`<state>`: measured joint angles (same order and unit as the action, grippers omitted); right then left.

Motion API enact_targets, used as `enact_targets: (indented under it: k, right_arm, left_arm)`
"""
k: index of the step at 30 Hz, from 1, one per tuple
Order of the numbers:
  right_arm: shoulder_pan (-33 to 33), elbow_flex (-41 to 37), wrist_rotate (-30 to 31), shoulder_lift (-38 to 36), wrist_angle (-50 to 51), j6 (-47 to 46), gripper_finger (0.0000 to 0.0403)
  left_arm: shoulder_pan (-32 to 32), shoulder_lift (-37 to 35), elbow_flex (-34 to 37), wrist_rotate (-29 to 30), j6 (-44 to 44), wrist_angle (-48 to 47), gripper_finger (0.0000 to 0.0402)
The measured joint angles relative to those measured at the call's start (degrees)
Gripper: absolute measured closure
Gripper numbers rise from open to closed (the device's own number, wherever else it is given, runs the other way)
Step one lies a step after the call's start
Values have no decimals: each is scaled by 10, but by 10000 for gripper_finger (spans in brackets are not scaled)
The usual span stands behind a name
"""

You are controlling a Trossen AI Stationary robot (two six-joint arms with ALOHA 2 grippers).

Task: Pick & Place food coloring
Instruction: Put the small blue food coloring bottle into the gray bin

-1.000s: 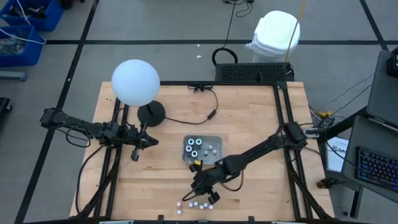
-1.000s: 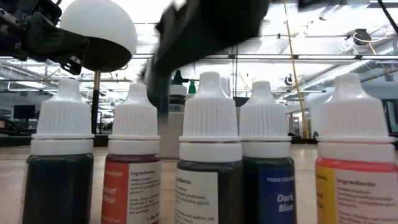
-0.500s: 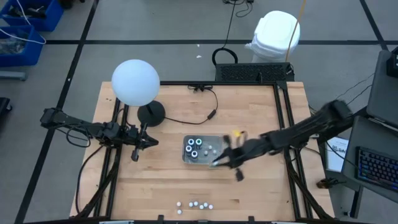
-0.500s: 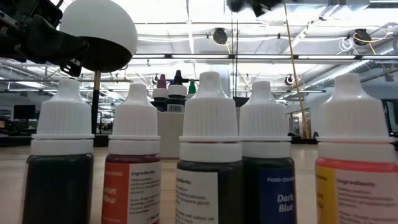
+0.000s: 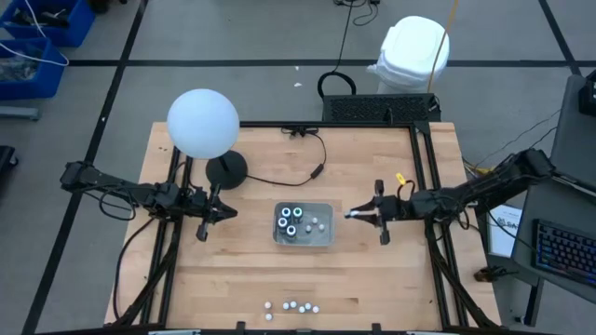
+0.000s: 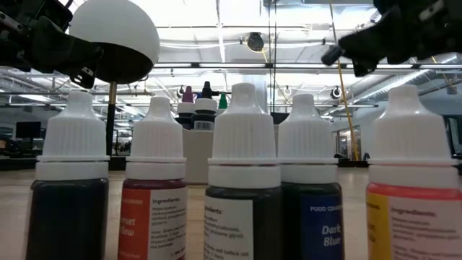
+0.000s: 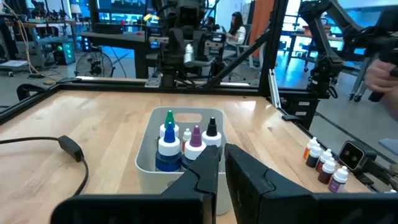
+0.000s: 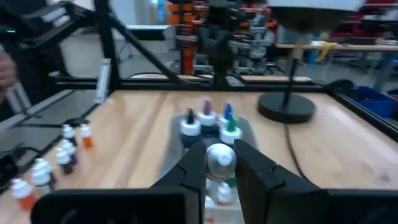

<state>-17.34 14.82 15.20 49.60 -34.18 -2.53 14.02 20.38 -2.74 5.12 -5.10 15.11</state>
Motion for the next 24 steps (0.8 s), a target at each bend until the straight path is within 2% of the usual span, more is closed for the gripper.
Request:
enact_targets:
  k: [5, 14, 18, 24]
  right_arm:
    - [22, -34, 0, -13, -18, -10, 356]
    - [35, -11, 0, 2, -21, -6, 356]
    - [35, 72, 1, 49, 51, -5, 356]
    - [35, 248, 0, 177, 232, -11, 356]
  left_arm:
    - [0, 0, 0, 1, 2, 0, 364]
    - [0, 0, 0, 10, 3, 0, 364]
    - [0, 0, 0, 10, 3, 0, 364]
    - [0, 0, 0, 10, 4, 2, 364]
